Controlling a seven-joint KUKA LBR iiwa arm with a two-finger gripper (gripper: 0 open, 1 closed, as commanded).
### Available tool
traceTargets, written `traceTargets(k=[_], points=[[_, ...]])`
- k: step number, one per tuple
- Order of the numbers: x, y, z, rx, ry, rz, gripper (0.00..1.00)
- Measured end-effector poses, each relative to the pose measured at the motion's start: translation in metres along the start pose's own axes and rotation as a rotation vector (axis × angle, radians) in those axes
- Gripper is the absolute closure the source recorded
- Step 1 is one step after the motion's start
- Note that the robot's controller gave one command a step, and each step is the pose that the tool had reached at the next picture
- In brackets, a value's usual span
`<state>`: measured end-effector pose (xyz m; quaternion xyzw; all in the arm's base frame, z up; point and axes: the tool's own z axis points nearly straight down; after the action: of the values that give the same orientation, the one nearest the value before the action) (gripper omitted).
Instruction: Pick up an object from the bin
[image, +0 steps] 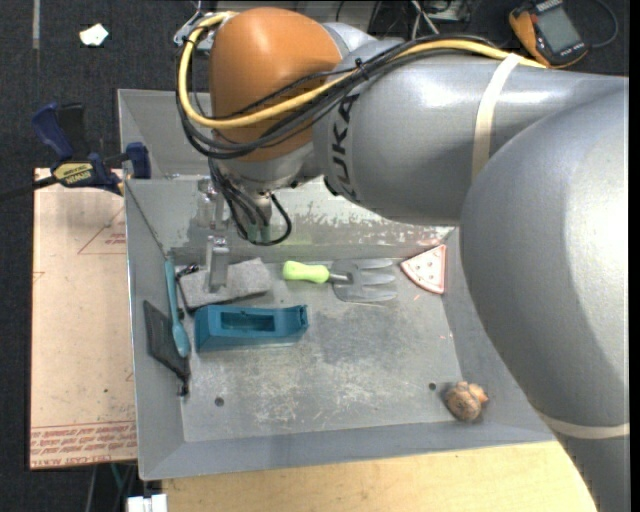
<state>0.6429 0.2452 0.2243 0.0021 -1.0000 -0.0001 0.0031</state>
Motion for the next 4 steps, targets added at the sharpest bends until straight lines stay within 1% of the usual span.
traceTargets(k=[1, 2, 3, 4], points=[[-0.002, -0.001, -0.005, -0.002, -0.007, 0.003, 0.00], [0.059, -0.024, 0.079, -0.003, -0.009, -0.058, 0.00], [0.056, -0.092, 0.110, -0.007, -0.019, 0.068, 0.00], [0.071, -0.109, 0.145, -0.004, -0.007, -0.341, 1.00]])
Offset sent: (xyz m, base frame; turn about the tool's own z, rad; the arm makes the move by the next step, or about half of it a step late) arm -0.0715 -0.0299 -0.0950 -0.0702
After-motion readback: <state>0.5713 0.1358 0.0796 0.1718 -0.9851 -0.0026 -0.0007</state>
